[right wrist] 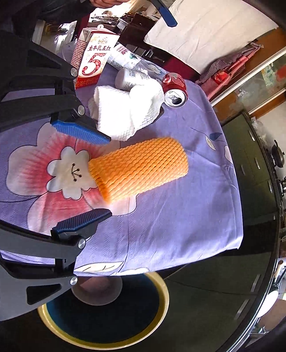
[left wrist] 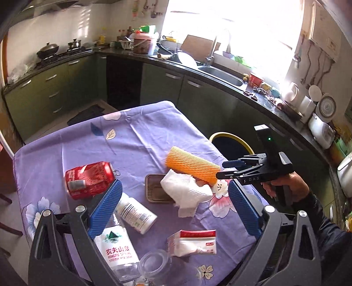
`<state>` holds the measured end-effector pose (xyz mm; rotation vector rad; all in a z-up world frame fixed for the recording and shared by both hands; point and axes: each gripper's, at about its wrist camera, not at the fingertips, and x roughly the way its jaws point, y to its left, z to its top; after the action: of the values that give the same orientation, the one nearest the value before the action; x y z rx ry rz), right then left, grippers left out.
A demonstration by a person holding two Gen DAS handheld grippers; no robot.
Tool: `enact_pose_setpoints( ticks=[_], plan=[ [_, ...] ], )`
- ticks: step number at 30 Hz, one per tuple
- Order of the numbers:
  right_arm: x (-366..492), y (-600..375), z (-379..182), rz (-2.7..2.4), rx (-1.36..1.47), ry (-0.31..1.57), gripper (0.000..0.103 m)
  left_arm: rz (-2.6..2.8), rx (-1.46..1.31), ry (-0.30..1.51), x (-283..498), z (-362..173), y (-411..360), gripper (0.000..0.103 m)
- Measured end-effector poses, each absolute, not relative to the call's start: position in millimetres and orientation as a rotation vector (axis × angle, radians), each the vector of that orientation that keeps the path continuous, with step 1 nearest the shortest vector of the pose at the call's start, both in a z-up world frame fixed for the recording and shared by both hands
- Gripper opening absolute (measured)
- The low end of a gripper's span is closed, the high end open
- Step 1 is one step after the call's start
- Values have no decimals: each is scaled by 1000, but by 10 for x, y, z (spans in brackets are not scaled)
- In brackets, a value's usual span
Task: Collect trash
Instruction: 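Grasp the orange foam net sleeve with the right gripper, then carry the foam sleeve over the bin and open the right gripper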
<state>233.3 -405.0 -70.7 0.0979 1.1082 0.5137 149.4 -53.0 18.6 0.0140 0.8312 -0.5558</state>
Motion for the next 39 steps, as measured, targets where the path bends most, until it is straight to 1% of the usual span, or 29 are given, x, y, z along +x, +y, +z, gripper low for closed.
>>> enact_pose_setpoints(
  ticks=[1,5,6,7,8,9,10,11,13,20,26,29,35,36,38,39],
  plan=[
    [2371,-4008,-726,514,91,1110,67,-540,-3,827,1470,173,-438,93],
    [2494,-3885,-831,509,62,1129,66,-497,-62,822,1408,103,-174,93],
    [2506,-3866,-853,507,56,1132,59,-490,-75,825,1401,81,-121,93],
    [2520,-3835,-872,508,48,1134,46,-484,-85,828,1399,57,-84,93],
    [2534,-3813,-892,504,45,1137,42,-480,-92,832,1398,35,-65,93],
    [2540,-3819,-899,494,44,1134,33,-477,-98,837,1395,6,-42,93],
    [2525,-3843,-891,487,46,1125,20,-475,-105,842,1401,-16,-19,93],
    [2522,-3860,-868,484,53,1112,16,-474,-111,844,1401,-34,-2,93],
    [2492,-3905,-805,486,75,1096,13,-475,-118,843,1398,-59,22,93],
    [2323,-4216,-531,458,143,1027,12,-487,-116,830,1386,-39,2,93],
    [2187,-4991,-389,285,231,977,12,-493,-104,827,1368,-22,-43,93],
    [2177,-5368,-479,172,244,999,13,-494,-104,829,1365,-25,-69,93],
    [2247,-5876,-880,23,284,1066,13,-501,-86,839,1338,-24,-130,94],
    [2272,-5931,-940,9,293,1075,18,-503,-80,839,1325,-21,-148,94],
    [2312,-6018,-1039,-13,318,1085,35,-509,-64,838,1293,-9,-181,94],
    [2326,-6058,-1077,-25,334,1087,50,-513,-58,839,1278,2,-202,94]
  ],
)
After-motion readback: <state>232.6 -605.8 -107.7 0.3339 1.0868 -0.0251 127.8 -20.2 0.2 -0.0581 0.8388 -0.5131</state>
